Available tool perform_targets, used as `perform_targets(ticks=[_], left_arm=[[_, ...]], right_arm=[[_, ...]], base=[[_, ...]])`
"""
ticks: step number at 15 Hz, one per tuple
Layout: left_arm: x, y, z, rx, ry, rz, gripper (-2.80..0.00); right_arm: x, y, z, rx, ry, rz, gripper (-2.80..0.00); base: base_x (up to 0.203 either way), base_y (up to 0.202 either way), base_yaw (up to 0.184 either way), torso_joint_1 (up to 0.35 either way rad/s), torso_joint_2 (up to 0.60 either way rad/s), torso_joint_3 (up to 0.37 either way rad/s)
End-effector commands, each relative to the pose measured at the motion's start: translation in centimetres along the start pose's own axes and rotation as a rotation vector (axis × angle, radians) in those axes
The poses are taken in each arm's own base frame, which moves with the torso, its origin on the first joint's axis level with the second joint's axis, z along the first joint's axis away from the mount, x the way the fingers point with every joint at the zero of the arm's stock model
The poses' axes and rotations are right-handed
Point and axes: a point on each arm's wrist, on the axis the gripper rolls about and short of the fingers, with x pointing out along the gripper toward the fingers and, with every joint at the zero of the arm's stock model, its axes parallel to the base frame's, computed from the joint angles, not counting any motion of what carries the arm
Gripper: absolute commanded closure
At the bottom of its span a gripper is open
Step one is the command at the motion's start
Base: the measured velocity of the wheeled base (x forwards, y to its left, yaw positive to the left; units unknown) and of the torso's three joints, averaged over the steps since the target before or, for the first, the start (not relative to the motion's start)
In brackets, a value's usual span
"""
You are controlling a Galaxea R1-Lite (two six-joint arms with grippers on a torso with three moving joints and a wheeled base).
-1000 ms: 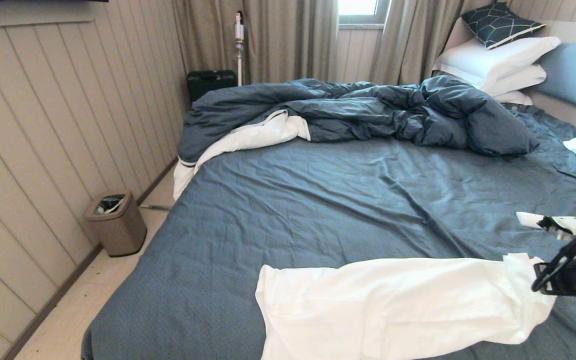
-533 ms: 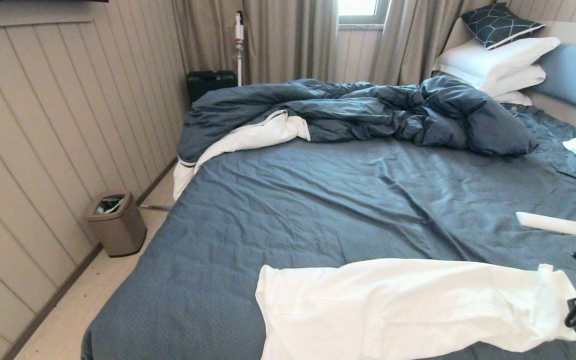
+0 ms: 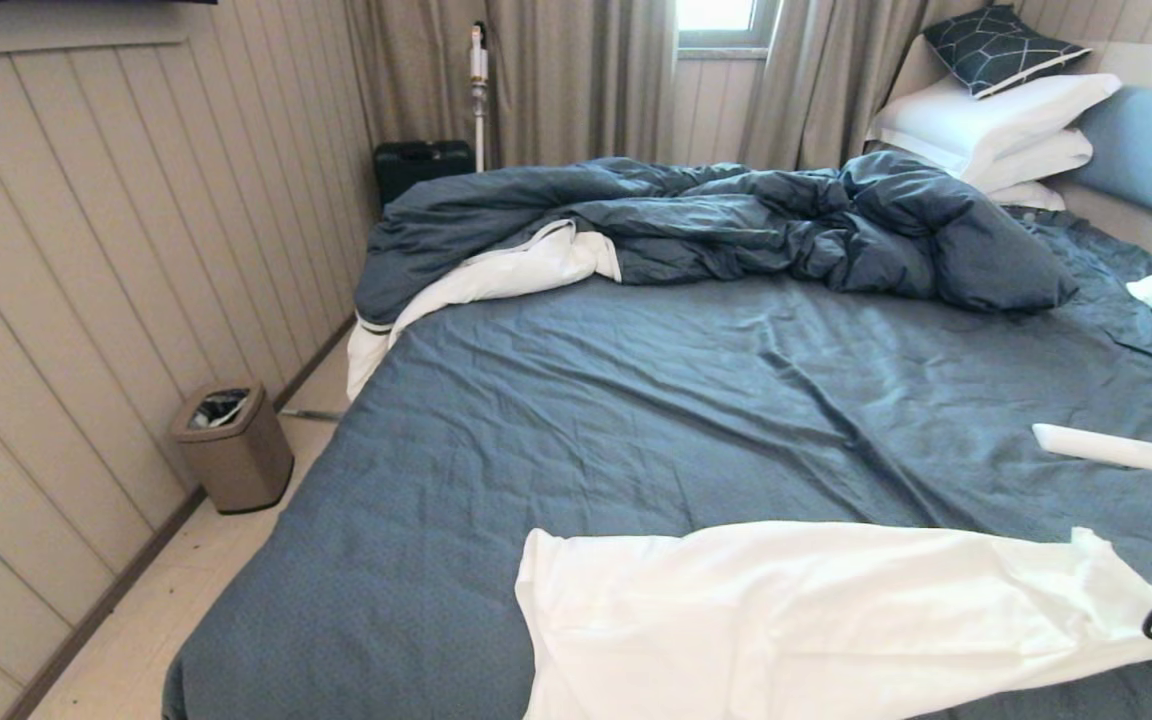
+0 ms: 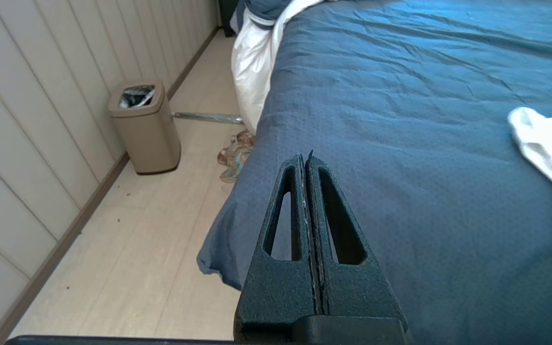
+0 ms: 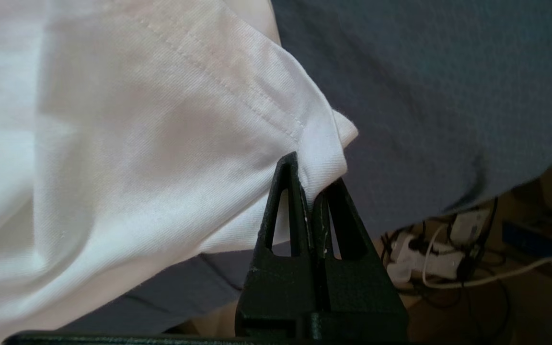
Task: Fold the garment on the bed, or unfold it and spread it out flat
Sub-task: Unford the white T-shirt
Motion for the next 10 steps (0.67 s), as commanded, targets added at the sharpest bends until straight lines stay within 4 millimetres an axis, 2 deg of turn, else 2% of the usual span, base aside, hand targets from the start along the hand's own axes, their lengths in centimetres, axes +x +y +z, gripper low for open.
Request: perform_targets(ticks=[1,5,8,9,10], left_arm=[[0.0,0.0,0.0,0.0,0.0,0.001,0.0],[0.0,0.0,0.0,0.002,0.001,0.002,0.0],[0.0,0.0,0.0,0.002,0.0,0.002,0.0],[0.0,0.0,0.0,0.002,0.0,-0.001,0.0],[0.0,0.0,0.0,0.002,0.0,0.001,0.0]], right_arm=[[1.3,-0.8,-1.0,0.025,0.056,-0.008,0.0],[1.7,-0.3,-3.3,0.032,0.118,0.043,0.0],[1.9,0.2,-3.6,0.024,0.12,0.052,0.0],[1.9,0.1,-3.7,0.023,0.115,0.049,-2.8],[1.9,0.1,-3.6,0.024,0.112,0.048,-2.8]], base=[[0.0,0.0,0.0,0.0,0.0,0.0],[0.0,0.0,0.0,0.0,0.0,0.0],[0.0,0.0,0.0,0.0,0.0,0.0],[0.0,0.0,0.0,0.0,0.0,0.0],[0.0,0.0,0.0,0.0,0.0,0.0]])
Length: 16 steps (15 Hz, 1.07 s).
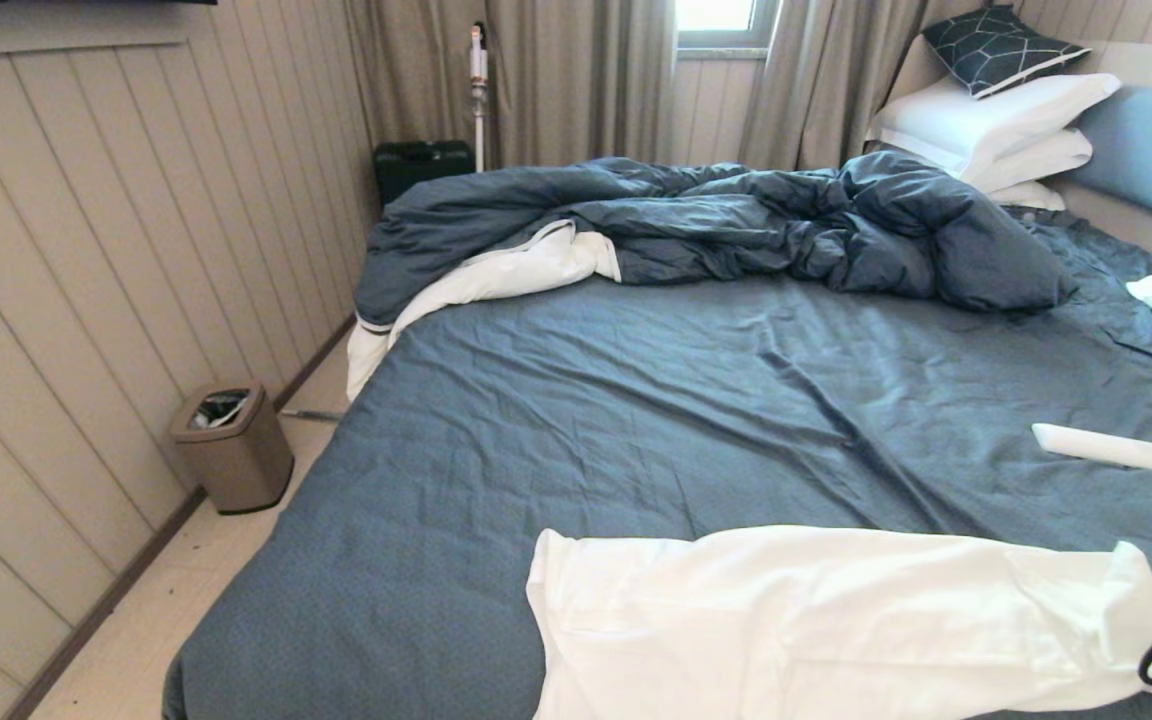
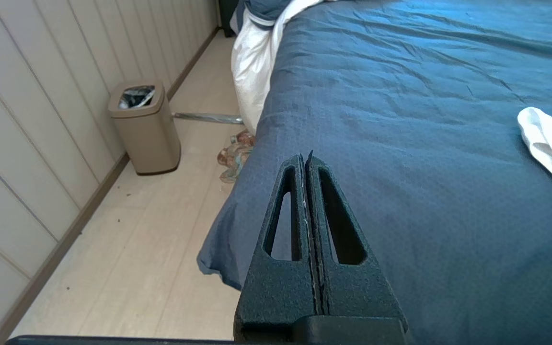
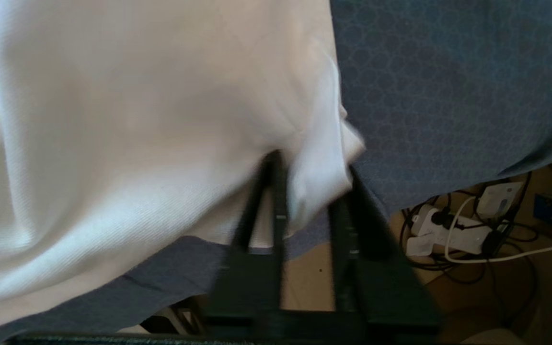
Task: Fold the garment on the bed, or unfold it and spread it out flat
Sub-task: Unford the white T-shirt
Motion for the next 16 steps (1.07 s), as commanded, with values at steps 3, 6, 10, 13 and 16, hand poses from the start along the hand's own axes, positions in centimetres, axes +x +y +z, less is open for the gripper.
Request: perform_targets(ticks=[3,6,10,13,16], left_arm=[[0.0,0.0,0.0,0.0,0.0,0.003,0.0],[0.0,0.0,0.0,0.0,0.0,0.002,0.0],[0.0,0.0,0.0,0.0,0.0,0.001,0.0],[0.0,0.0,0.0,0.0,0.001,0.0,0.0],[0.0,0.0,0.0,0.0,0.0,0.001,0.0]], right_arm=[[-0.2,-0.7,0.3,0.016,-0.023,-0.009,-2.8],[-2.3,-2.6,0.8,0.059,-0.132,0.007,-2.8],[-6.5,-3.8,1.4,0.053,-0.324,0.064,-2.8],[-9.1,-3.0,1.6,0.05,-0.36,0.142,-2.8],[-10.2,-0.3,3.8,0.086,-0.281,0.289,-2.8]], base=[[0.0,0.0,0.0,0.0,0.0,0.0],[0.0,0.0,0.0,0.0,0.0,0.0],[0.0,0.0,0.0,0.0,0.0,0.0],[0.0,0.0,0.0,0.0,0.0,0.0],[0.0,0.0,0.0,0.0,0.0,0.0]])
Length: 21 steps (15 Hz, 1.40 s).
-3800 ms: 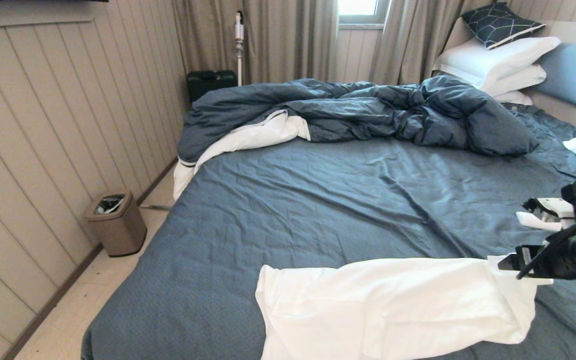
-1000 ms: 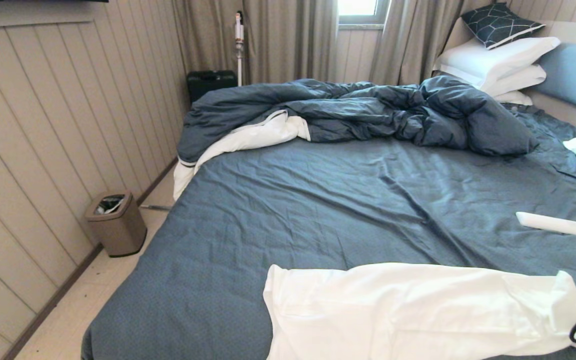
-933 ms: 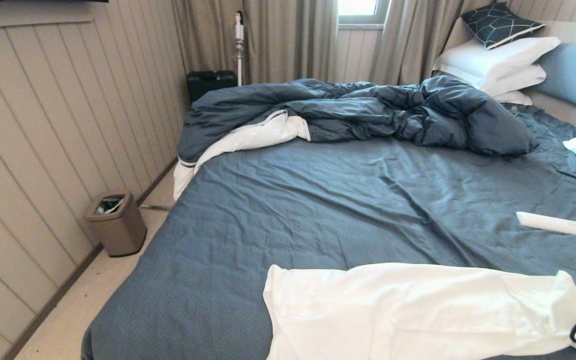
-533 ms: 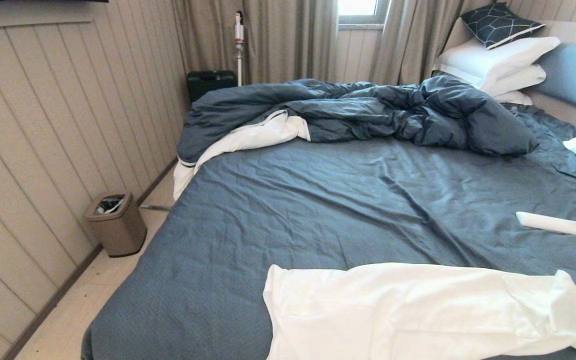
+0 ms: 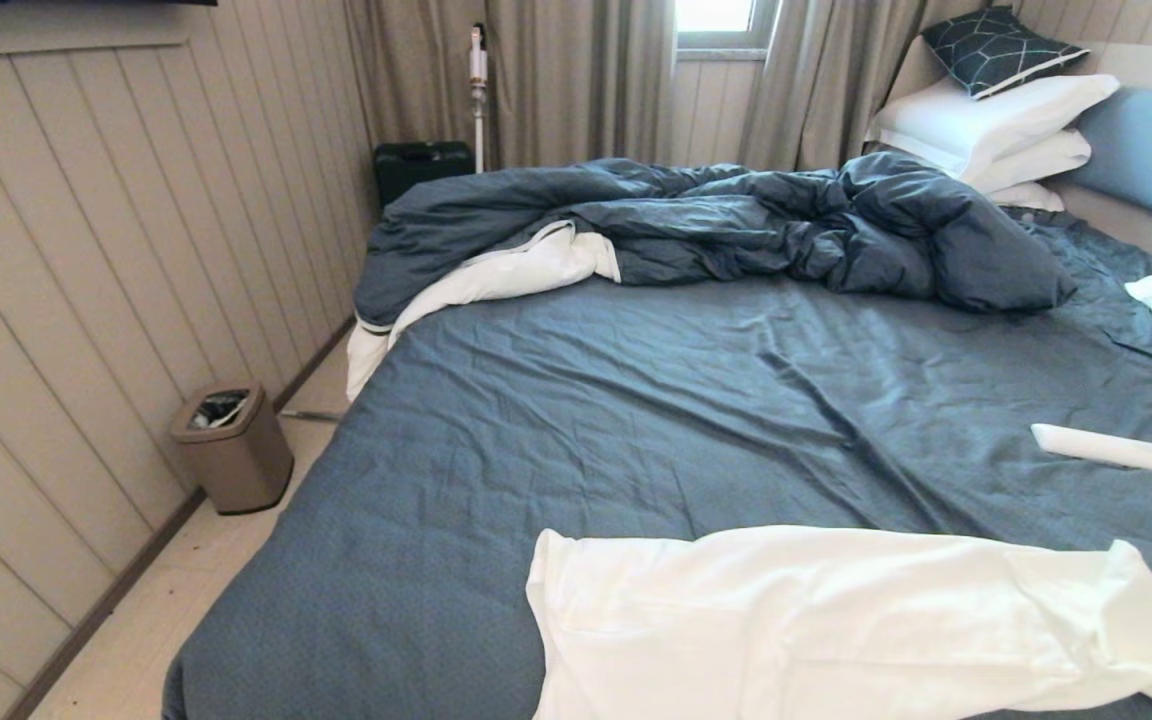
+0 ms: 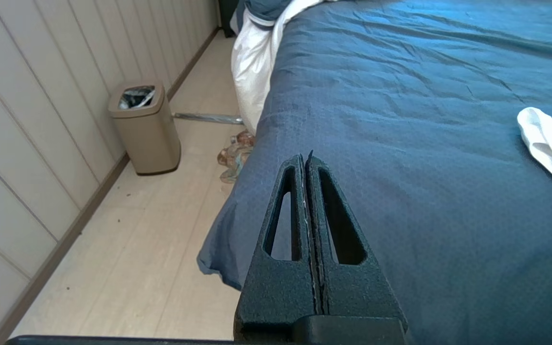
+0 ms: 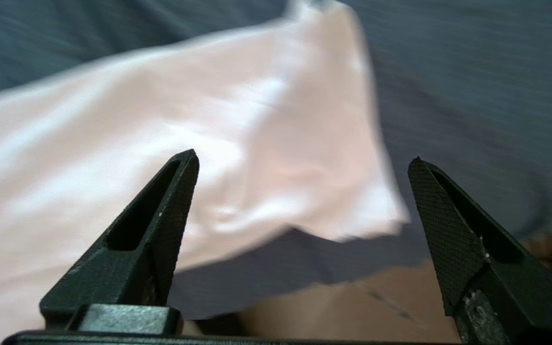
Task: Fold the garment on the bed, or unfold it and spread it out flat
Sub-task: Unford the white T-shirt
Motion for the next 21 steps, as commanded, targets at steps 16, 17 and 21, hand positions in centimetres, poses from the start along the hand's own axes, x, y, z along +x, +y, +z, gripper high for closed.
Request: perform_targets(ticks=[16,17,21], left_arm=[[0.0,0.0,0.0,0.01,0.001,0.0,0.0],[0.0,0.0,0.0,0.01,0.001,0.001,0.0],[0.0,0.0,0.0,0.011,0.001,0.001,0.0]], right_arm=[[-2.2,19.3,-2.6,-0.375,0.472,0.6,0.0],[-1.9,20.7,-3.7,-0.425,0.528,0.619,0.0],[0.7,24.7,-8.1,-0.567,0.708,0.64,0.0]], base=[[0.0,0.0,0.0,0.0,0.0,0.0],[0.0,0.0,0.0,0.0,0.0,0.0],[0.0,0.0,0.0,0.0,0.0,0.0]])
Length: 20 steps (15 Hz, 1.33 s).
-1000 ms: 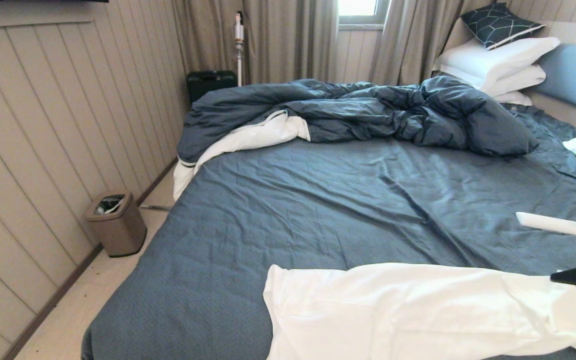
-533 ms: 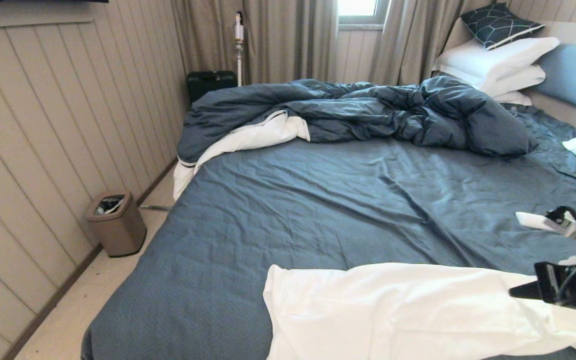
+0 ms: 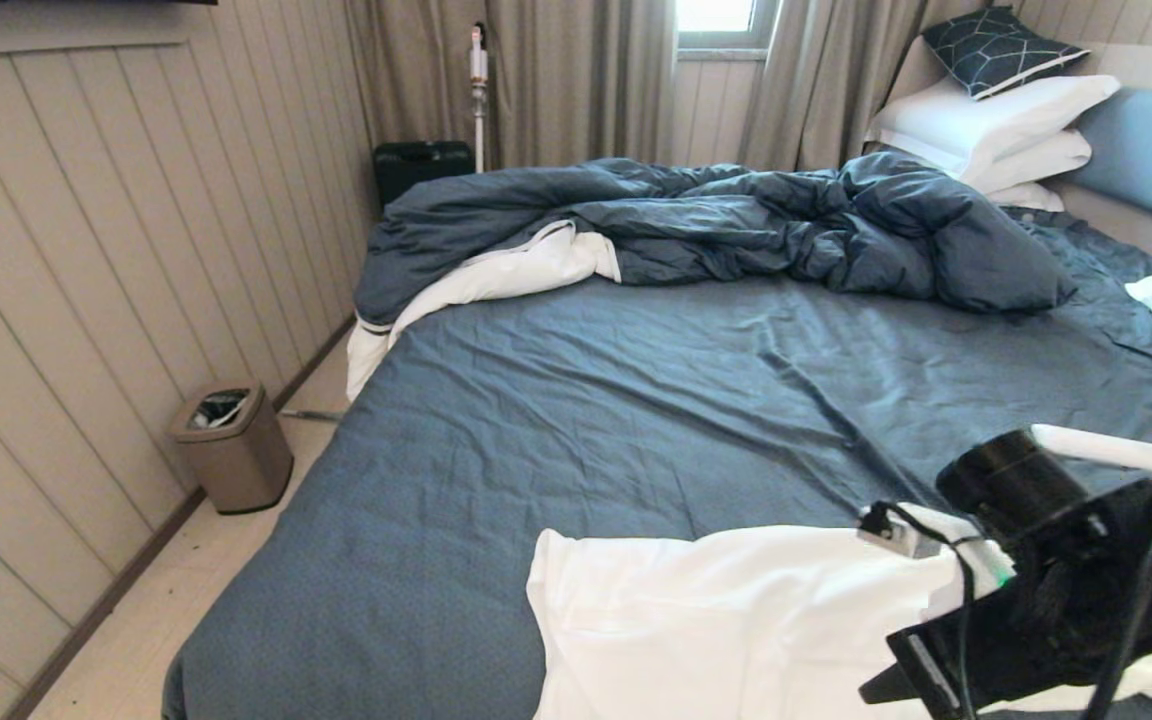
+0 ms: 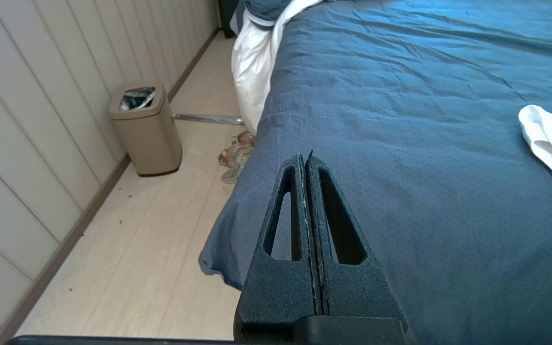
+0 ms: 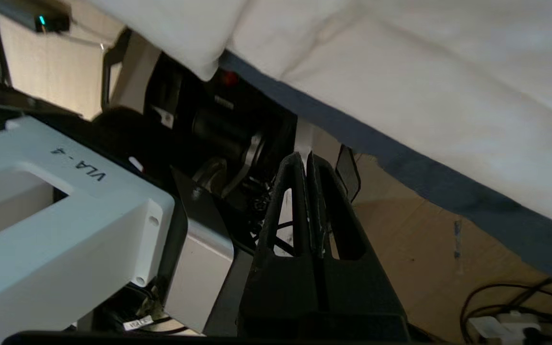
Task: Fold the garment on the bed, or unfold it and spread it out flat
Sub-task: Unford the white T-shirt
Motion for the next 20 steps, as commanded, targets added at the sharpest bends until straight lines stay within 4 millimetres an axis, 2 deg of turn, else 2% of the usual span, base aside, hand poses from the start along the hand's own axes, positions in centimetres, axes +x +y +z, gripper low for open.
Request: perform_targets(ticks=[1,5,6,11,15,20], left_arm=[[0.0,0.0,0.0,0.0,0.0,0.0,0.0],[0.0,0.0,0.0,0.0,0.0,0.0,0.0],[0.0,0.0,0.0,0.0,0.0,0.0,0.0],[0.0,0.0,0.0,0.0,0.0,0.0,0.0],[0.0,0.0,0.0,0.0,0.0,0.0,0.0],[0.0,0.0,0.0,-0.001,0.0,0.0,0.0]], right_arm=[[4.0,0.8,0.5,-0.041,0.086,0.012,0.0],[6.2,3.5,1.3,-0.131,0.052,-0.116,0.0],[6.1,4.1,1.4,-0.128,0.037,-0.111,-2.8],[7.0,6.0,0.5,-0.187,0.081,-0.088,-2.8],[9.0,7.9,0.0,-0.198,0.143,-0.076,-2.8],[10.3,8.7,0.4,-0.153,0.162,-0.076,-2.8]], base=[[0.0,0.0,0.0,0.0,0.0,0.0],[0.0,0.0,0.0,0.0,0.0,0.0],[0.0,0.0,0.0,0.0,0.0,0.0],[0.0,0.0,0.0,0.0,0.0,0.0],[0.0,0.0,0.0,0.0,0.0,0.0],[0.0,0.0,0.0,0.0,0.0,0.0]])
